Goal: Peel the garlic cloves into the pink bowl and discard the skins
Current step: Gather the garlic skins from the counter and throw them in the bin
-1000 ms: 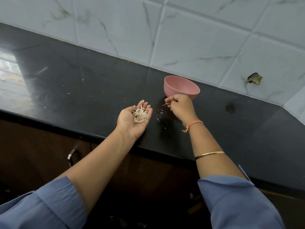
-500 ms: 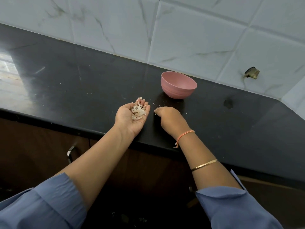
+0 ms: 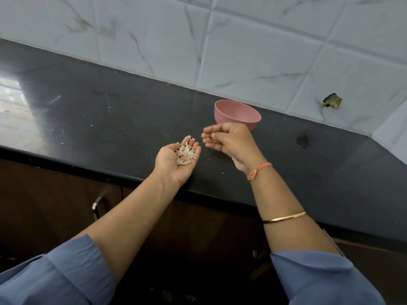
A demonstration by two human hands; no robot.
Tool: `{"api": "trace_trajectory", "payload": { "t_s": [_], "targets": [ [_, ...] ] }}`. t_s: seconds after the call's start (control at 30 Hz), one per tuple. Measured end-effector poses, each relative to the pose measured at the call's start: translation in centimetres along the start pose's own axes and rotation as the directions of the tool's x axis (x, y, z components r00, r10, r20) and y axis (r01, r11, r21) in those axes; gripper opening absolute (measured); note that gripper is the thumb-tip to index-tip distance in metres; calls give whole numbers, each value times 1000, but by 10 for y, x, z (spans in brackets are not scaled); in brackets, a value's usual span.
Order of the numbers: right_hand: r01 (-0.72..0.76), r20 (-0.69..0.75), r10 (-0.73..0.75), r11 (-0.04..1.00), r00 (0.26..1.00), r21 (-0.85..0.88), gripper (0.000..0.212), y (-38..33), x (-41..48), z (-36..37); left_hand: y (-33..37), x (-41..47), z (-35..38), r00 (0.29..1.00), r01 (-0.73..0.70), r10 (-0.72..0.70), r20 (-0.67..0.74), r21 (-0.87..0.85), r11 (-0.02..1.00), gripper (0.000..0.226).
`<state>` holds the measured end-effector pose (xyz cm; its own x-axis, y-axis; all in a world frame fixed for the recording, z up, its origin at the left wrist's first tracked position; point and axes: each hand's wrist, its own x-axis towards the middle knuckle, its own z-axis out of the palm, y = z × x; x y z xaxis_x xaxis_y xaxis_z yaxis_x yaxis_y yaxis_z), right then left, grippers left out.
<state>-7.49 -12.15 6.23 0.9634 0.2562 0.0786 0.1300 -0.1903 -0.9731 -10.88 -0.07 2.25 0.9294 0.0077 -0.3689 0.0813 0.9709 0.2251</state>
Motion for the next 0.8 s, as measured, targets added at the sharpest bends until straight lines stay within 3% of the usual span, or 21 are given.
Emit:
{"api": "trace_trajectory", "payload": {
  "t_s": [0.1,0.2,0.27,0.53,0.8],
  "targets": [
    [131,85,-114,959,990,-250,14,-16,1,8,1,1,-1,1000,12,-12,20,-3,1000,33],
    [278,161,-226,770,961,-575,17,-19,5,16,1,1,-2,999,25,-25,48,-11,1000,32],
    [342,188,-295,662,937,-667,18,-16,9,22,1,1,-3,998,33,-32,56,-20,999,31],
    [386,146,-384,683,912,-620,21,-5,10,26,3,1,-4,996,41,-40,79,-16,999,31],
    [419,165,-434,595,886,-686,13,6,11,26,3,-2,-4,994,54,-47,97,-66,996,30]
  ]
}}
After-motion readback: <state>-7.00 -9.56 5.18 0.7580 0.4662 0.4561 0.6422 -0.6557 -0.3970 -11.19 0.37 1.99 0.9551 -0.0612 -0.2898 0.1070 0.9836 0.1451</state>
